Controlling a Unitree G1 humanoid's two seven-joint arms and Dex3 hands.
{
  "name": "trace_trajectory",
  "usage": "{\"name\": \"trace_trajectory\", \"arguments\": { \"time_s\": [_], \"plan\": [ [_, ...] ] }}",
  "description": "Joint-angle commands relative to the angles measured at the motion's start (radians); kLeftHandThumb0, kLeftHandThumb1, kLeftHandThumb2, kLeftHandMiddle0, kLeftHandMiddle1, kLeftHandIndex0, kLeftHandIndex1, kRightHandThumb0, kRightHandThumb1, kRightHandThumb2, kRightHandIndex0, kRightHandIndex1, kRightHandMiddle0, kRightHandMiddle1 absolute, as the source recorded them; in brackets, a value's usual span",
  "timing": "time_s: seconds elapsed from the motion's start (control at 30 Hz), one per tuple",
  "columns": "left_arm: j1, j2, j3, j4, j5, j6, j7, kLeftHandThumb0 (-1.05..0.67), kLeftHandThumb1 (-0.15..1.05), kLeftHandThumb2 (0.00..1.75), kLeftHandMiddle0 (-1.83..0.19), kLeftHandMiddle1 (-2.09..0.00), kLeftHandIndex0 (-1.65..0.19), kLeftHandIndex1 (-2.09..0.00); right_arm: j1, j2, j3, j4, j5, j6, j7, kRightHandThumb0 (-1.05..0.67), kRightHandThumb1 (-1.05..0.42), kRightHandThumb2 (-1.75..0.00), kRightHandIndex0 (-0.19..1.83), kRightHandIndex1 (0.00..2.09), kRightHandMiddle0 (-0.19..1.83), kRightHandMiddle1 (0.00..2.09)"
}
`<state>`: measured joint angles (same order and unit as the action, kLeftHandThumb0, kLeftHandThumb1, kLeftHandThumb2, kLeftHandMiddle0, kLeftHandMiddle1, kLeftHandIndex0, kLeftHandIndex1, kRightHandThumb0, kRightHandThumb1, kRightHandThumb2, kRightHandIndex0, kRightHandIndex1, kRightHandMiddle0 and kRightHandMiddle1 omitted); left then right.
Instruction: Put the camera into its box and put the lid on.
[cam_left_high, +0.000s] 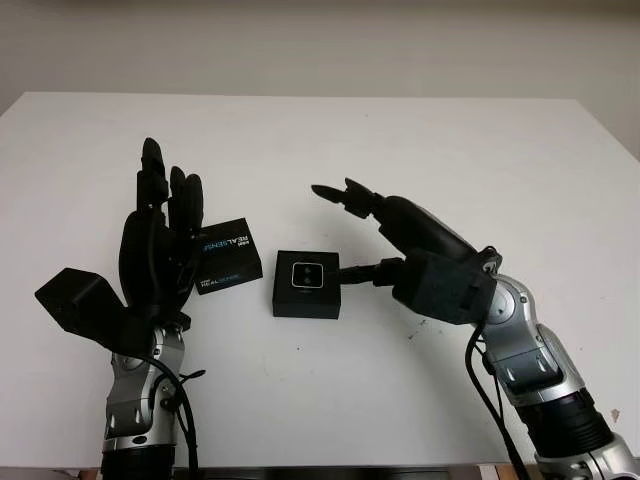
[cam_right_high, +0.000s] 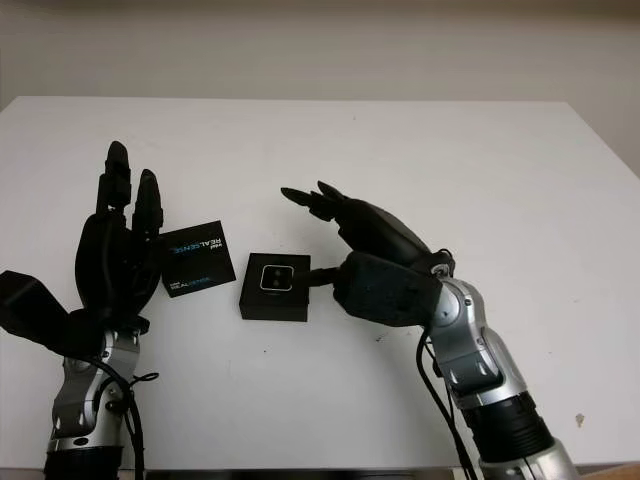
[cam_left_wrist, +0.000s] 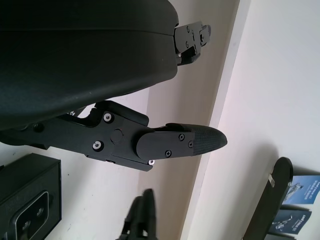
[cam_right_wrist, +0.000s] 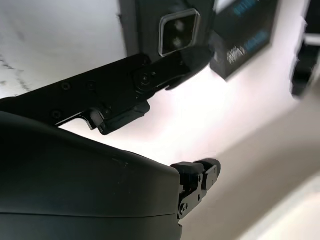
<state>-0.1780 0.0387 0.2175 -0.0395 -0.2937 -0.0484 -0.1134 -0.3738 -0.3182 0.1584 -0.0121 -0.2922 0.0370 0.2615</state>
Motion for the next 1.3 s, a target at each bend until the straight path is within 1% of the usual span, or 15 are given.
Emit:
{"name": "trace_trajectory", "arguments": {
  "time_s": [0.0,0.1,0.17,0.2,0.23,0.3,0.37,0.47,0.63,0.73,0.8,0.93,1.07,1.17,1.27],
  "plan": [
    [-0.004,0.012,0.002,-0.025,0.006,0.002,0.009,-0.54,1.05,0.39,0.13,-0.06,0.17,-0.06,-0.015,0.036,-0.048,0.025,0.064,0.003,-0.016,-0.57,-1.01,-0.09,0.15,0.11,0.28,0.16],
    [-0.011,0.027,0.011,-0.026,0.044,-0.011,0.04,-0.54,1.05,0.33,0.07,-0.08,0.11,-0.09,-0.033,0.076,-0.121,0.075,0.207,0.049,0.009,-0.55,-1.04,-0.13,0.18,0.13,0.25,0.16],
    [-0.02,0.085,0.013,-0.015,0.119,-0.04,0.046,-0.51,1.05,0.35,0.0,-0.09,0.06,-0.1,-0.047,0.098,-0.179,0.107,0.3,0.079,0.016,-0.59,-1.05,-0.18,0.21,0.14,0.25,0.18],
    [-0.026,0.122,0.014,-0.008,0.163,-0.048,0.048,-0.51,1.05,0.31,-0.06,-0.11,0.01,-0.12,-0.053,0.11,-0.211,0.124,0.352,0.088,0.019,-0.6,-1.05,-0.22,0.22,0.14,0.26,0.2],
    [-0.03,0.145,0.015,-0.004,0.191,-0.053,0.05,-0.52,1.05,0.28,-0.13,-0.12,-0.03,-0.14,-0.057,0.116,-0.231,0.135,0.386,0.092,0.02,-0.62,-1.05,-0.28,0.21,0.13,0.17,0.35],
    [-0.039,0.2,0.015,0.01,0.253,-0.058,0.057,-0.54,1.05,0.22,-0.22,-0.13,-0.09,-0.16,-0.065,0.126,-0.27,0.155,0.45,0.092,0.025,-0.64,-1.05,-0.35,0.19,0.11,-0.07,0.75],
    [-0.046,0.278,0.01,0.028,0.32,-0.066,0.041,-0.57,1.04,0.16,-0.26,-0.12,-0.12,-0.16,-0.066,0.13,-0.297,0.151,0.475,0.106,-0.003,-0.64,-1.05,-0.4,0.18,0.11,-0.16,0.91],
    [-0.055,0.384,0.0,0.054,0.388,-0.078,-0.009,-0.6,1.02,0.08,-0.23,-0.07,-0.11,-0.13,-0.066,0.135,-0.323,0.13,0.493,0.141,-0.055,-0.61,-1.05,-0.42,0.22,0.13,-0.17,0.95],
    [-0.098,0.552,-0.031,0.159,0.474,-0.15,-0.103,-0.69,0.97,0.05,-0.16,-0.04,-0.04,-0.07,-0.088,0.12,-0.39,0.122,0.592,0.225,-0.056,-0.66,-1.05,-0.53,0.17,0.1,-0.19,0.81],
    [-0.129,0.61,-0.062,0.225,0.525,-0.203,-0.122,-0.77,0.95,0.05,-0.12,-0.03,-0.03,-0.06,-0.103,0.127,-0.425,0.115,0.648,0.28,-0.082,-0.69,-1.05,-0.52,0.17,0.1,-0.19,0.84],
    [-0.159,0.647,-0.105,0.258,0.561,-0.206,-0.165,-0.81,0.96,0.05,-0.05,-0.02,0.01,-0.04,-0.113,0.132,-0.444,0.102,0.672,0.318,-0.114,-0.69,-1.05,-0.52,0.17,0.1,-0.19,0.83],
    [-0.212,0.673,-0.171,0.32,0.607,-0.214,-0.212,-0.87,0.94,0.05,0.04,-0.02,0.05,-0.03,-0.12,0.134,-0.469,0.077,0.71,0.365,-0.152,-0.67,-1.05,-0.56,0.15,0.1,-0.19,0.8],
    [-0.265,0.672,-0.225,0.379,0.633,-0.213,-0.244,-0.87,0.92,0.04,0.08,-0.03,0.07,-0.03,-0.135,0.139,-0.502,0.063,0.761,0.396,-0.187,-0.65,-1.05,-0.57,0.17,0.12,-0.19,0.86],
    [-0.297,0.663,-0.252,0.417,0.642,-0.223,-0.25,-0.83,0.91,0.05,0.08,-0.04,0.08,-0.04,-0.146,0.136,-0.519,0.062,0.79,0.409,-0.201,-0.66,-1.05,-0.59,0.13,0.1,-0.19,0.78],
    [-0.328,0.648,-0.277,0.46,0.65,-0.222,-0.246,-0.8,0.9,0.05,0.07,-0.05,0.08,-0.04,-0.156,0.14,-0.538,0.065,0.811,0.419,-0.228,-0.66,-1.05,-0.6,0.14,0.11,-0.19,0.86]
  ]
}}
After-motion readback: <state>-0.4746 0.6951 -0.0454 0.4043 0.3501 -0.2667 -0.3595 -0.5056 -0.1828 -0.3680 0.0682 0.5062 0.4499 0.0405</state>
